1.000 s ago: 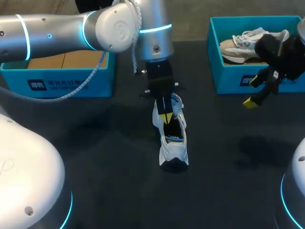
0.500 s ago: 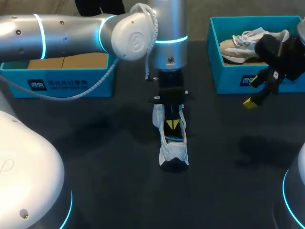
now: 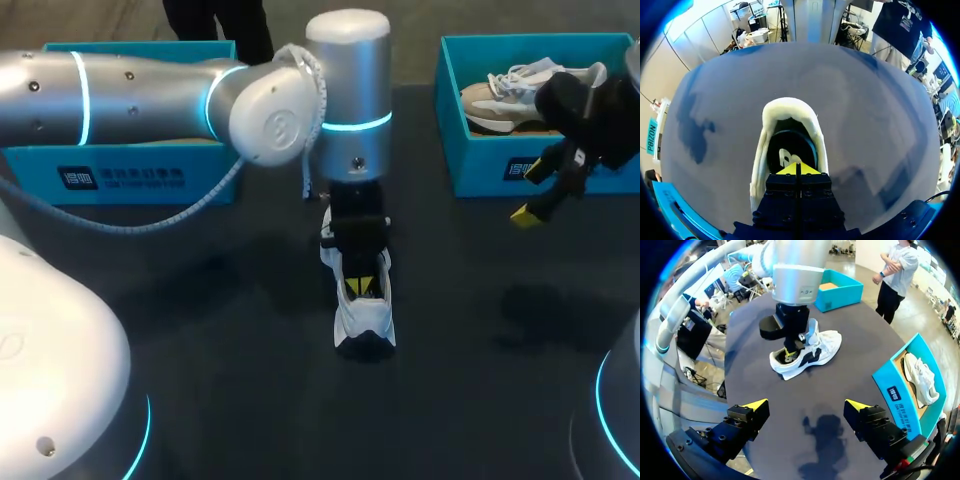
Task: Take the shoe out of the shoebox, open the shoe tongue, remove and reinsert the insole, then place the shoe into the shoebox
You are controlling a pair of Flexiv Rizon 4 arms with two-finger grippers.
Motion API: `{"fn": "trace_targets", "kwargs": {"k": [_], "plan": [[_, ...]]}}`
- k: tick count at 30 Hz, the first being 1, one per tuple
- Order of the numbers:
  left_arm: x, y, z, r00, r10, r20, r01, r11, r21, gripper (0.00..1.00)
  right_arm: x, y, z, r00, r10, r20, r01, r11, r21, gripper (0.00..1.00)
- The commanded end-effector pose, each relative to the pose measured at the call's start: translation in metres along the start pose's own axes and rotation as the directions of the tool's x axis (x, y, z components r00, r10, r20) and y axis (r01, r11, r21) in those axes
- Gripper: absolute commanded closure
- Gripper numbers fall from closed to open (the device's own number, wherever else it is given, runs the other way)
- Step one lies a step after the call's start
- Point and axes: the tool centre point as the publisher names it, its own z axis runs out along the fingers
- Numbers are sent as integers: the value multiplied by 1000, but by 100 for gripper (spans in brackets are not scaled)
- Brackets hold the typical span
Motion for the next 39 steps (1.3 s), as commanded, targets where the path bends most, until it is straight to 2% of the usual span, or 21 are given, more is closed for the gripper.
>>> {"fn": "trace_targets", "kwargs": {"k": [1, 6, 11, 24, 31, 39], "plan": [[2, 0, 3, 1000, -5, 9, 5, 1000, -5, 100, -1, 1, 1, 1000, 2, 0, -2, 1000, 4, 0], [2, -5, -10, 1000, -6, 16, 6, 1000, -12, 100, -1, 1, 1, 1000, 2, 0, -2, 1000, 4, 0], [3, -9, -10, 1000, 3, -16, -3, 1000, -19, 100, -1, 1, 1, 1000, 2, 0, -2, 1000, 4, 0], [-2, -7, 22, 1000, 7, -26, -8, 999, -35, 100, -1, 1, 1, 1000, 2, 0, -2, 1000, 4, 0], [-7, -8, 33, 1000, -4, 18, 6, 992, -127, 100, -1, 1, 1, 1000, 2, 0, -2, 1000, 4, 0], [-3, -9, 11, 998, -30, 55, 40, 981, -189, 100, -1, 1, 1, 1000, 2, 0, -2, 1000, 4, 0]]}}
